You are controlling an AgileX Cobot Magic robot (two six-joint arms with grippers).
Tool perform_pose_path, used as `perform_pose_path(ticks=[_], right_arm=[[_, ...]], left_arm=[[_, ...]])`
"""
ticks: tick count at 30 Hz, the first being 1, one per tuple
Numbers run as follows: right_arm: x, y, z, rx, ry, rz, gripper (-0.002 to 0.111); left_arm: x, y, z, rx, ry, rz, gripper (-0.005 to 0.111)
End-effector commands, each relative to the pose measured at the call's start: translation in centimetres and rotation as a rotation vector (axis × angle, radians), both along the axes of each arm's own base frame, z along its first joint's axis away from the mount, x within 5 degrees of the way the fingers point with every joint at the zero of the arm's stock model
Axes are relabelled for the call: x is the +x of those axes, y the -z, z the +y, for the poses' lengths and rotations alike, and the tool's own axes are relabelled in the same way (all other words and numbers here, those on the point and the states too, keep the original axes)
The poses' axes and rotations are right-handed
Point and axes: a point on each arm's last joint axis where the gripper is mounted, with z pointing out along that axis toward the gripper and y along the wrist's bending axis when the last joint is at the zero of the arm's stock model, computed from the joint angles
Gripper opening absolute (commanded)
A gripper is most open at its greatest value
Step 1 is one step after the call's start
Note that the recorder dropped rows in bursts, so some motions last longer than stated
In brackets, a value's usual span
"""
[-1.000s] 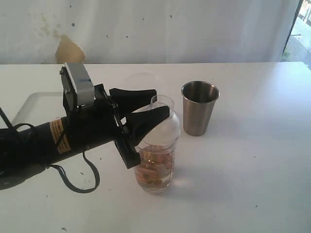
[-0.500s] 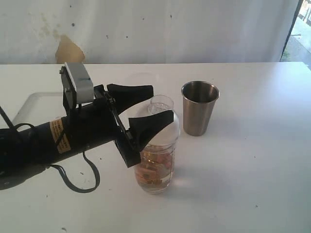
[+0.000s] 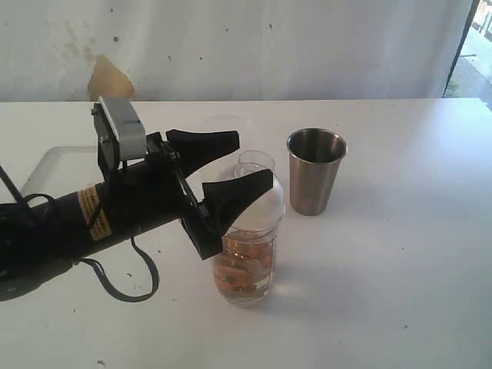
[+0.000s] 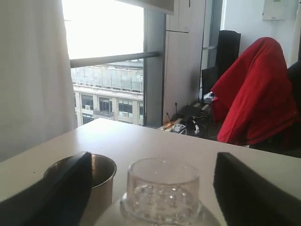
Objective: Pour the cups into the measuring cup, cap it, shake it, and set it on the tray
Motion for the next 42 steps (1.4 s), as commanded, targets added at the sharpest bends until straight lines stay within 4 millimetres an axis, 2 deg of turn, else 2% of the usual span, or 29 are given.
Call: perform_pose_path(ticks=[1,5,9,18,19,21,22,24,25,27,29,32,35,38,42], right_arm=[[0.0,0.1,0.0,0.004,0.006,-0.009,0.000],[0.0,0.1,0.0,0.004,0.006,-0.009,0.000],[0.0,0.1,0.0,0.004,0.006,-0.009,0.000],[0.0,0.1,0.0,0.004,0.006,-0.009,0.000],[0.0,0.1,0.0,0.004,0.006,-0.009,0.000],[0.0,0.1,0.0,0.004,0.006,-0.009,0.000],[0.0,0.1,0.0,0.004,0.006,-0.009,0.000],[0.0,0.1,0.0,0.004,0.006,-0.009,0.000],[0.0,0.1,0.0,0.004,0.006,-0.009,0.000],[0.0,0.1,0.0,0.004,0.006,-0.009,0.000],[0.0,0.1,0.0,0.004,0.006,-0.009,0.000],[0.0,0.1,0.0,0.004,0.006,-0.009,0.000],[0.0,0.1,0.0,0.004,0.006,-0.009,0.000],[0.0,0.1,0.0,0.004,0.006,-0.009,0.000],[0.0,0.1,0.0,0.014,0.008,-0.009,0.000]], left_arm=[[0.1,-0.5,0.0,-0.027,-0.010,-0.008,0.080],[0.3,-0.3,0.1,-0.019,-0.029,0.005,0.093],[0.1,-0.6,0.1,-0.020,-0.018,-0.007,0.100],[-1.2,-4.6,0.8,-0.052,-0.011,-0.106,0.101],[-1.3,-5.1,1.1,-0.055,-0.028,-0.076,0.101],[-1.2,-5.0,1.3,-0.050,-0.048,0.098,0.100],[-1.2,-5.0,1.4,-0.037,-0.061,0.129,0.099],[-1.0,-5.4,2.1,-0.026,-0.137,0.190,0.093],[-0.6,-6.1,2.9,-0.046,-0.239,0.262,0.080],[-0.3,-7.6,3.7,0.025,-0.345,0.299,0.043],[-0.6,-9.5,4.3,0.147,-0.390,0.245,-0.001],[-1.5,-11.9,6.8,0.299,-0.550,0.272,0.001],[-2.9,-12.6,8.7,0.388,-0.635,0.286,0.001],[-5.0,-12.9,10.5,0.394,-0.673,0.288,0.001],[-8.4,-12.4,12.3,0.314,-0.639,0.228,0.001]])
